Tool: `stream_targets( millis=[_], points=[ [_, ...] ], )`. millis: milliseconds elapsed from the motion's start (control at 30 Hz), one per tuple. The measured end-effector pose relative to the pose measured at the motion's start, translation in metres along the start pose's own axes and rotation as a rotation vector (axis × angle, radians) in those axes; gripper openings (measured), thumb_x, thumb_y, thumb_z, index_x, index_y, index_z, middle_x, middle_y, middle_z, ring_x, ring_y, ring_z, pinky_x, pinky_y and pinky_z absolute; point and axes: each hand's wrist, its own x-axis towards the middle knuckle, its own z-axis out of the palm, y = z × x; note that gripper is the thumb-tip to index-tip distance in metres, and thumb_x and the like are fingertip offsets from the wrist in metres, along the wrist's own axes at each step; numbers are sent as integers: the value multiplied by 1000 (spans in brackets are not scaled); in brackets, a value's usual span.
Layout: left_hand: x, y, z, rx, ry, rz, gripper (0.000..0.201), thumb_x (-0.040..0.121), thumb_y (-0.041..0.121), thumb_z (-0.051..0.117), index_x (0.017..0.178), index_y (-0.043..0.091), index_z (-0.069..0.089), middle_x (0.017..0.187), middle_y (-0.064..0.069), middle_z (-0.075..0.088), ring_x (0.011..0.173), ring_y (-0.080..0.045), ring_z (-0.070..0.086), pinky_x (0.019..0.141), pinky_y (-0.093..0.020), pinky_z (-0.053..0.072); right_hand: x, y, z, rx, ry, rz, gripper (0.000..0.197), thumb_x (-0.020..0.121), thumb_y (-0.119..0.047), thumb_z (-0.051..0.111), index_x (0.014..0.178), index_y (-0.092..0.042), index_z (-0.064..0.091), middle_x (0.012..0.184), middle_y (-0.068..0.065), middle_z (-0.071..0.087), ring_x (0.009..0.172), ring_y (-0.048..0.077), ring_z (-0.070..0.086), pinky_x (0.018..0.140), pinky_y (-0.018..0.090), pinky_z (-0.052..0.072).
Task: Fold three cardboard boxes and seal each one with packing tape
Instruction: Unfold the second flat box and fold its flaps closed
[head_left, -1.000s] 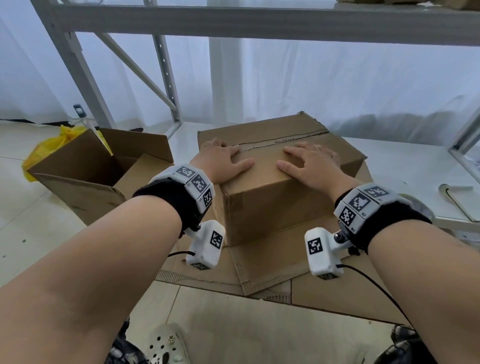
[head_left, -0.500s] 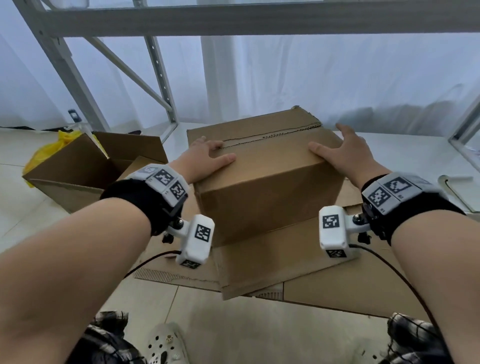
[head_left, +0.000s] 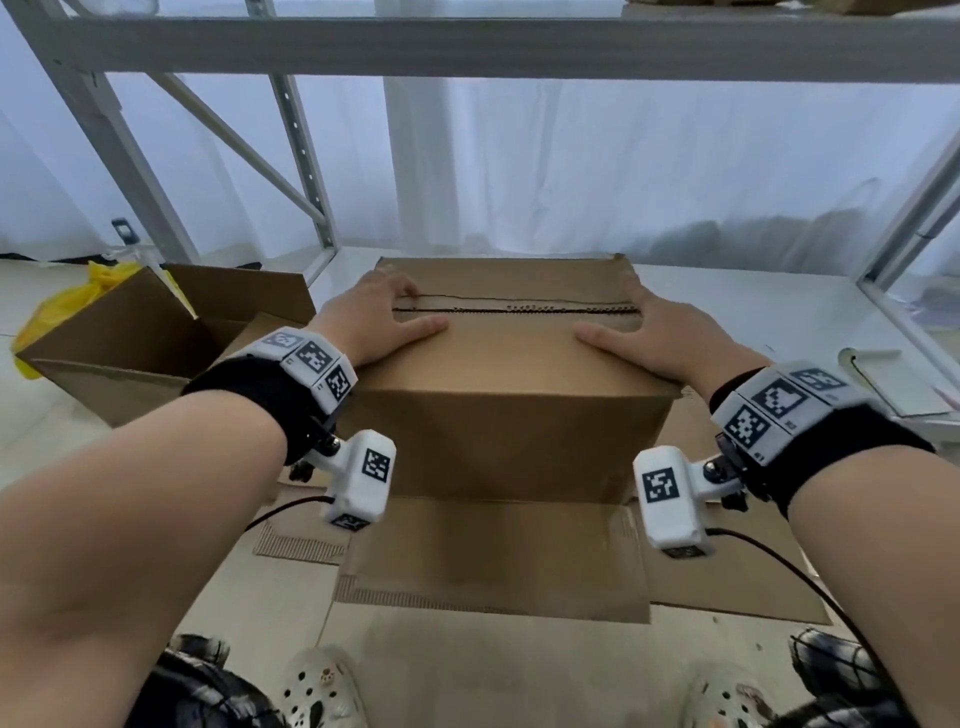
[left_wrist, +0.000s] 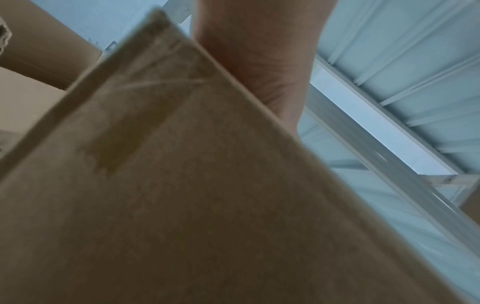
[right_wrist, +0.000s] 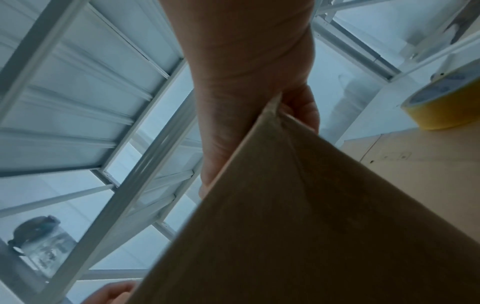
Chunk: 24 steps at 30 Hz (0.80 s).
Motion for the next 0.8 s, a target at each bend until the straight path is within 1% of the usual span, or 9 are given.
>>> stream_targets(
  millis=[67,267,367,433,500,633,700,733,800],
  points=[
    [3,-3,0,5,9,-6,70,80,71,50,137,31,43,149,-1,39,133,-21,41,106,-40,34,1,-6,2,11,-9,-9,100,75,-81,46,154,-30,12,147,7,44,131,29,44,100,34,37],
    [8,0,6,87,-5,-58,74,83,73,43,141,28,44,150,-1,34,133,-25,39,108,-41,31,-2,-9,11,18,74,-8,93,74,-81,47,149,-27,34,148,3,43,135,28,39,103,37,36],
    [7,22,8,246,-17,-96,71,89,69,34,141,22,40,150,-7,36,142,-31,21,114,-54,12,-6,-11,10,-1,86,-12,89,76,-79,47,148,-27,36,146,5,46,133,29,42,100,37,38],
    [2,44,13,236,-27,-102,69,95,60,30,146,13,29,154,-10,28,146,-29,10,116,-54,2,-7,-12,9,-7,77,-4,85,80,-77,45,148,-27,34,146,5,46,132,29,42,99,36,38],
    [-3,65,22,187,-46,-17,69,97,54,28,150,11,19,159,-9,17,147,-26,6,118,-49,-1,-5,-11,10,-12,71,-5,79,85,-73,42,149,-28,33,147,4,45,132,28,42,99,35,38],
    [-9,110,40,160,-107,180,64,98,56,22,152,23,18,160,0,11,148,-22,5,119,-47,-4,-10,-4,9,155,40,-85,56,98,-49,41,148,-24,36,147,6,44,131,24,45,97,28,37],
    [-10,138,45,169,-105,237,63,98,57,21,151,23,20,160,-2,13,148,-22,7,119,-48,-3,-16,10,5,415,34,-126,47,100,-39,45,144,-23,43,130,11,57,110,26,58,77,31,52],
    [-9,149,46,162,-94,250,64,97,57,22,151,22,21,160,-4,14,147,-22,8,119,-48,-2,-19,19,2,476,50,-132,44,100,-37,45,142,-22,45,113,11,63,92,25,62,63,31,55],
    [-5,168,48,145,-64,258,64,96,58,25,150,22,23,159,-7,17,147,-25,11,118,-48,0,-23,44,-6,449,125,-108,42,100,-35,43,139,-20,47,86,9,65,65,20,60,52,28,53]
  ],
)
